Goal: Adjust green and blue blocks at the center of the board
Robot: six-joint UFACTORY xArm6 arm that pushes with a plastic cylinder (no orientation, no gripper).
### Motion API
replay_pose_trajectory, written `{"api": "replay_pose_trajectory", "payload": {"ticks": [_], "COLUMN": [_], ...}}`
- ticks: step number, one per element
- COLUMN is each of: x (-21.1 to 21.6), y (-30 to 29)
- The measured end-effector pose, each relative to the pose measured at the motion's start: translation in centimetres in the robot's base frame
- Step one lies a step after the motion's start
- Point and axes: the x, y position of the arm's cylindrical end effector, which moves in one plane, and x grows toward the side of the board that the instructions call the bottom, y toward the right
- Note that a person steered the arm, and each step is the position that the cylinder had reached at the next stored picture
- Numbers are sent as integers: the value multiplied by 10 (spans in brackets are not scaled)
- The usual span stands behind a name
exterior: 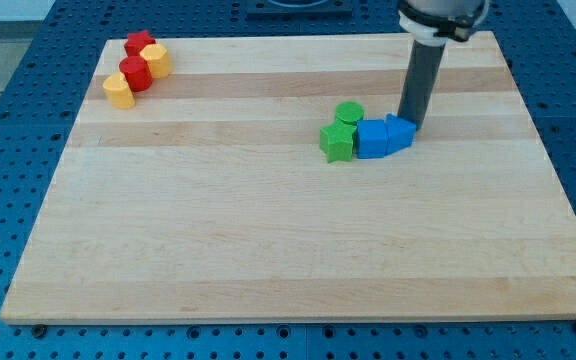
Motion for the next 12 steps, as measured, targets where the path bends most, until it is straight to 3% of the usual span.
{"api": "replay_pose_trajectory", "payload": {"ticks": [2, 3, 4, 5, 9, 10, 12], "x": [46, 106, 124, 117, 75, 76, -17], "y": [-36, 1, -8, -59, -72, -138, -384]}}
